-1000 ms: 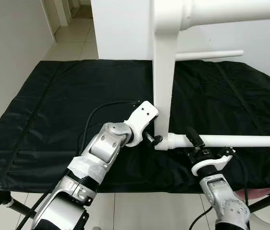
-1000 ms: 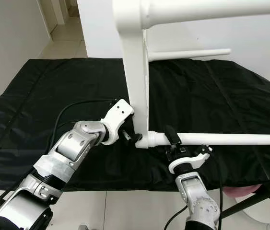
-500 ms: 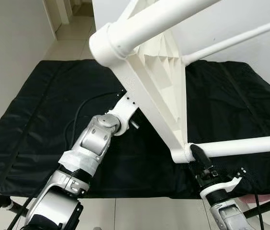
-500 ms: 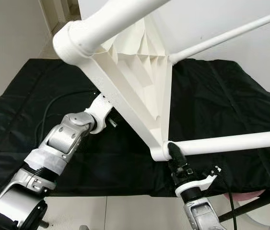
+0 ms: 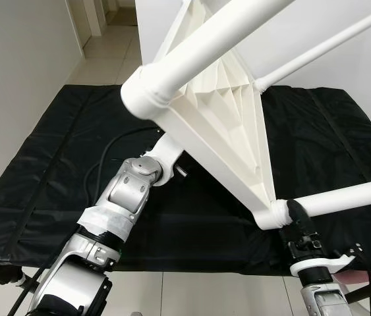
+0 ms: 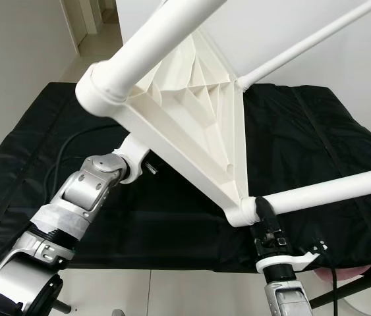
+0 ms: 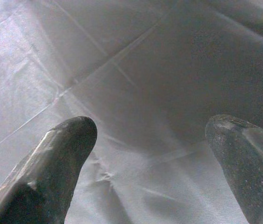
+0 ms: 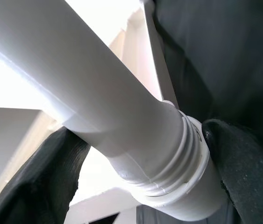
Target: Building children table
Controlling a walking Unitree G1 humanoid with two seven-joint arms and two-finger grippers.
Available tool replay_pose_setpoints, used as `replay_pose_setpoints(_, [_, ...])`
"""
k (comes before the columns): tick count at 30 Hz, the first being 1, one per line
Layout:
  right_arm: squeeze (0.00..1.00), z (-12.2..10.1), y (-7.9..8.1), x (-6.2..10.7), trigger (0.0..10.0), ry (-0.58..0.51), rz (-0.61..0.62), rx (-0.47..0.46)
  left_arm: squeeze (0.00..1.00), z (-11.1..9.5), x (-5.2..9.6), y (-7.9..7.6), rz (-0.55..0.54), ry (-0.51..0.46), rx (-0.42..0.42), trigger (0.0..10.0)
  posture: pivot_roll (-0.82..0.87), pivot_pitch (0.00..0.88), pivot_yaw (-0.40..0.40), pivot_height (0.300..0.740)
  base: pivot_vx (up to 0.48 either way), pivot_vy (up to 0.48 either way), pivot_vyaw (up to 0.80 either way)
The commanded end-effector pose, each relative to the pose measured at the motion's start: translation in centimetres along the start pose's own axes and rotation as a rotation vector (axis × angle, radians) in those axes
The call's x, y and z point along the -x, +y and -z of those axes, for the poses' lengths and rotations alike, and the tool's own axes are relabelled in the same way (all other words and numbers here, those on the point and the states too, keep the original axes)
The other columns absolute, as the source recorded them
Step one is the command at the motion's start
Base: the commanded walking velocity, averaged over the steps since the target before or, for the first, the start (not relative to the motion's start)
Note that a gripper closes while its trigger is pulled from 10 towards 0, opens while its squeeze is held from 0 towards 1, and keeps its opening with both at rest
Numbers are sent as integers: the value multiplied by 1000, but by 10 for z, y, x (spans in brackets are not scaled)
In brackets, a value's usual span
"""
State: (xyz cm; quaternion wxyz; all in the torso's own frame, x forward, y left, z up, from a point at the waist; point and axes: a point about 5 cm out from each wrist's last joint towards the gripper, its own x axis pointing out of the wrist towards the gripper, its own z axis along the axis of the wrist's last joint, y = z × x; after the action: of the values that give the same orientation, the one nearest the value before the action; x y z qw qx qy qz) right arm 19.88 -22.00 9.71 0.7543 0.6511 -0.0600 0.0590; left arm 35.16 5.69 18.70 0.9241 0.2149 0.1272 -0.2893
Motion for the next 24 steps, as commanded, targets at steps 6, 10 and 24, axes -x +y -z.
replay_pose_setpoints(6, [0,-8,4,-5,10000,-185,-50,-296,0,-9,-1,-2,-14,-32,-24,10000,-56,0,37,740,0,0,0])
replay_pose_setpoints(10, [0,-10,0,-5,10000,-204,-31,-336,0,-10,0,-1,-21,-34,-28,10000,-56,0,37,740,0,0,0])
replay_pose_setpoints(24, [0,7,-19,-18,10000,-160,126,-448,0,-22,5,3,-55,-79,-58,10000,-39,0,19,740,0,0,0])
